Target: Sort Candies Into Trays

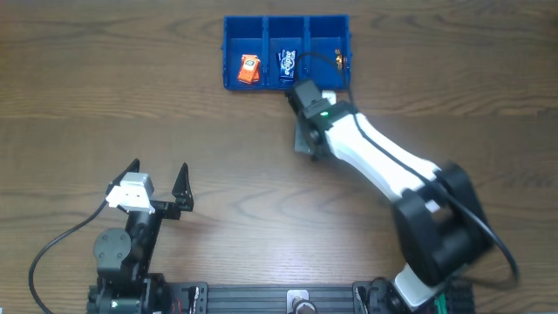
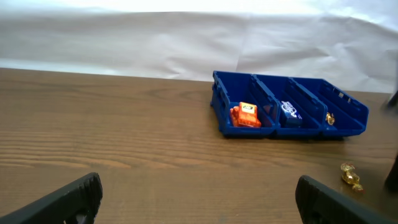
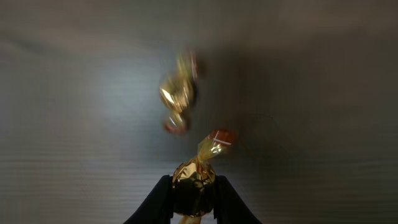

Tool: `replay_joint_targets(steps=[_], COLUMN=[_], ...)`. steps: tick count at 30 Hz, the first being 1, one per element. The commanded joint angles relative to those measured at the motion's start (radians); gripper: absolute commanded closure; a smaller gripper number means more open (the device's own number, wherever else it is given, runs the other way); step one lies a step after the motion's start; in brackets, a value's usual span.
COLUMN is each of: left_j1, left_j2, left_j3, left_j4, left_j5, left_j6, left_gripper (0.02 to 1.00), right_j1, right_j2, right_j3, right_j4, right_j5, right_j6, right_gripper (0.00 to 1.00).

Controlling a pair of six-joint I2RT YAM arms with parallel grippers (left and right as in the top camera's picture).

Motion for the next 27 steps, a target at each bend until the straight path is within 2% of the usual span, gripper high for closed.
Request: replay_joint_targets(steps=[1,4,6,8,13,15,21,22,23,25,27], left_j1=[0.006,0.006,0.006,0.006,0.006,0.006,0.006,0.006,0.006,0.006,0.006], left_j2=[-0.005,-0.005,-0.005,-0.005,-0.005,-0.005,-0.005,-0.005,-0.005,-0.005,-0.005], left_j3=[-0.02,-0.02,-0.02,-0.02,-0.02,-0.02,-0.02,-0.02,-0.02,-0.02,-0.02], left_j4=[-0.03,-0.03,-0.03,-0.03,-0.03,-0.03,-0.03,-0.03,-0.03,-0.03,-0.03], left_j5=[0.021,0.021,0.021,0.021,0.021,0.021,0.021,0.021,0.021,0.021,0.021], left_j6=[0.006,0.006,0.006,0.006,0.006,0.006,0.006,0.006,0.006,0.006,0.006], left_gripper=[0.02,0.023,0.02,0.023,0.02,0.023,0.023,0.02,0.02,0.02,0.02], right_j1=[-0.038,-0.081,-0.11,-0.131,-0.169,-0.181,-0.181,-0.181,-0.181,-0.181,-0.181], right_j2=[-0.13,-0.074,-0.014,0.049,0.177,0.208,0.216,0.216,0.216,0.216,0.216], right_j3=[0.146,0.24,0.28,0.303,0.304,0.304,0.304,0.304,0.304,0.304,0.304], right_j4=[0.034,0.174,0.267,0.309,0.33,0.33,0.367,0.367,0.367,0.367,0.369], right_j5=[0.208,0.226,0.225,0.219,0.148,0.124,0.124,0.124,0.124,0.124,0.124], right_j6=[-0.177,-0.322,-0.373,-0.375,-0.366,-0.366,-0.366,-0.366,-0.366,-0.366,-0.367], right_gripper=[0.873,0.873,0.873,0.873,0.864,0.831,0.818,0.79,0.73,0.251,0.001])
